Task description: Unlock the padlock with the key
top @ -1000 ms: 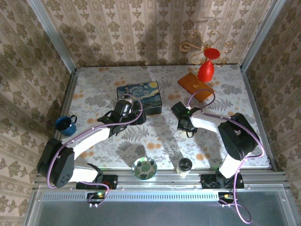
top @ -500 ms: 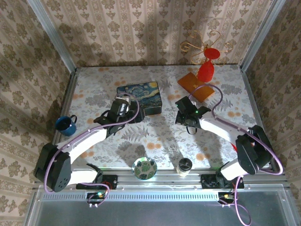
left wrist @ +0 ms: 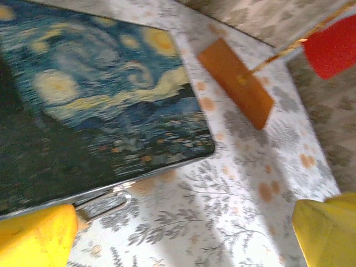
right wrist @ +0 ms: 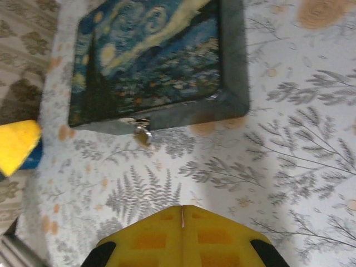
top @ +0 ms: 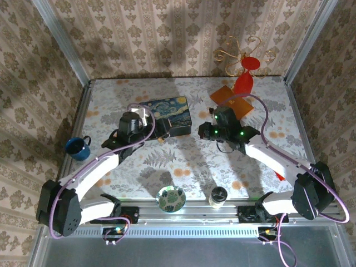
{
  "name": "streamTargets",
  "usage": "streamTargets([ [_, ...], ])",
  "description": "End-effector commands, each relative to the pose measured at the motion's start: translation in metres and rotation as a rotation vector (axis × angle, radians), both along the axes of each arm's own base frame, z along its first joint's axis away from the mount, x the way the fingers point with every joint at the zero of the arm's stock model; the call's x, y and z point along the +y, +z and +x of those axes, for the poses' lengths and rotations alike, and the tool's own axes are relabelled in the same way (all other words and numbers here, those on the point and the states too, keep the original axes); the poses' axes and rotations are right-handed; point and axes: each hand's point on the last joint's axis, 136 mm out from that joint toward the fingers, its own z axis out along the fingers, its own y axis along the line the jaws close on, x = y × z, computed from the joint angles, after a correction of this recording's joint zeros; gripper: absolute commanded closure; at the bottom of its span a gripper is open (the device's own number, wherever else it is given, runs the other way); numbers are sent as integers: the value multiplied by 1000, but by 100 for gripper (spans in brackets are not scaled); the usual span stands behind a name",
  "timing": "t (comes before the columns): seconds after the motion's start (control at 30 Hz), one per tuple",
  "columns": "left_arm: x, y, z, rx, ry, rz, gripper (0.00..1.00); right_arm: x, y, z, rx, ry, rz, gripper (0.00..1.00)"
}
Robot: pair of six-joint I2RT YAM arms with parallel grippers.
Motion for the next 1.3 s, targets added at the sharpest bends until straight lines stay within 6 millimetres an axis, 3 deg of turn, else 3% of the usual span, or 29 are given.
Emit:
streamTargets([
  [0.0, -23, 36, -12, -214, -177, -61, 0, 22, 44, 9, -70, 73, 100, 100],
  [0.17, -34, 53, -34, -550, -295, 44, 5, 38, 75, 13, -81, 105, 196, 100],
  [0.2, -36, 54, -37, -608, -303, 71, 8, 43, 68, 17, -60, 111, 204, 100],
  [0.43, -56, 62, -51, -936, -360, 195, 36, 63, 88, 14, -73, 163, 329, 100],
  [0.53, -64, 62, -43, -984, -355, 224, 47, 69, 92, 11, -74, 182, 344, 100],
  [0.67, -74, 63, -36, -1029, -349, 232, 55, 73, 96, 7, -79, 199, 359, 100],
  [1.27, -86, 63, -25, -1051, -352, 239, 72, 76, 98, -4, -89, 224, 372, 100],
])
